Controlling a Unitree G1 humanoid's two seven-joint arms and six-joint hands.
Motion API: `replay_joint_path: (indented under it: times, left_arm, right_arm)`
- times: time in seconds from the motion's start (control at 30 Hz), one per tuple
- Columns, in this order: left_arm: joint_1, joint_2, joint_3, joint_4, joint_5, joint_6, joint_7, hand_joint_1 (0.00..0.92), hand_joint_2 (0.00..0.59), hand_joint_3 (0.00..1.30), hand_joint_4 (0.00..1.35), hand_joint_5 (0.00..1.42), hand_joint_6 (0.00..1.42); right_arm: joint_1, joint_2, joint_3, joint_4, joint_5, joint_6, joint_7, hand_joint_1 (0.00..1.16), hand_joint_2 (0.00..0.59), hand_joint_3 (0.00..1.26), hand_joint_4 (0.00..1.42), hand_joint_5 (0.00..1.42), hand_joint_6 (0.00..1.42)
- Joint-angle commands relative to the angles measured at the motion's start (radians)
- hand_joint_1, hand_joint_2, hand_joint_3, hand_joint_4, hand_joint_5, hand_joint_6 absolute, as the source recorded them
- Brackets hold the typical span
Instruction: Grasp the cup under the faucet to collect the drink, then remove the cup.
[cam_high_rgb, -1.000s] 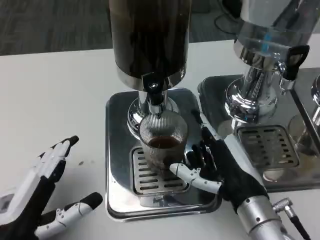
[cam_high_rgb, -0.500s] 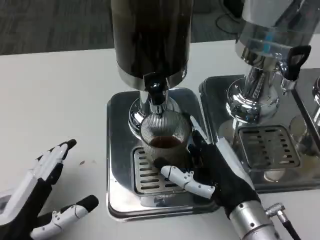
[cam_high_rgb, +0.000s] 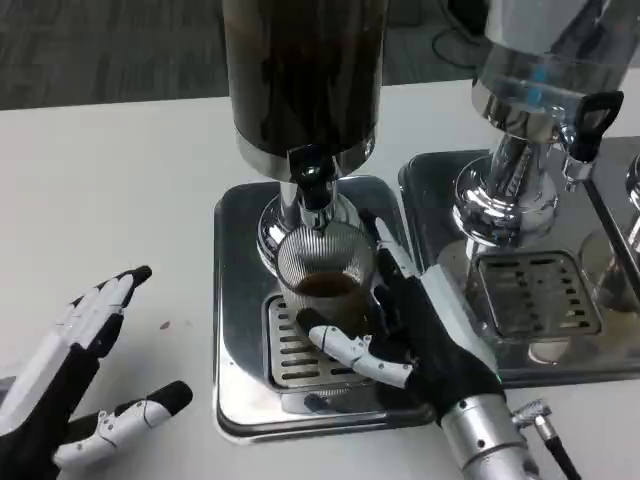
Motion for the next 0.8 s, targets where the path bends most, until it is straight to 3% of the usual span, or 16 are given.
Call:
replay_joint_path:
  times: [0.03, 0.17, 0.43, 0.8]
  left_arm:
    - [0.008, 0.012, 0.005, 0.001, -0.008, 0.003, -0.007, 0.000, 0.088, 0.00, 0.00, 0.00, 0.00]
    - [0.011, 0.013, 0.008, -0.001, -0.010, 0.003, -0.006, 0.000, 0.089, 0.00, 0.00, 0.00, 0.00]
    - [0.019, 0.010, 0.013, 0.003, -0.017, 0.003, -0.004, 0.000, 0.090, 0.00, 0.00, 0.00, 0.00]
    - [0.039, 0.004, 0.028, -0.013, -0.022, 0.006, -0.004, 0.000, 0.099, 0.00, 0.00, 0.00, 0.00]
  right_arm:
    - [-0.014, 0.013, -0.004, 0.040, 0.001, 0.004, -0.021, 0.63, 0.192, 0.00, 0.00, 0.00, 0.03]
    - [-0.010, 0.038, -0.014, 0.074, 0.022, -0.035, -0.062, 0.65, 0.189, 0.00, 0.00, 0.00, 0.07]
    - [-0.048, 0.049, -0.012, 0.146, 0.060, -0.070, -0.041, 0.68, 0.181, 0.00, 0.00, 0.00, 0.20]
    - [-0.070, 0.057, -0.005, 0.203, 0.076, -0.107, -0.044, 0.72, 0.162, 0.00, 0.04, 0.18, 0.36]
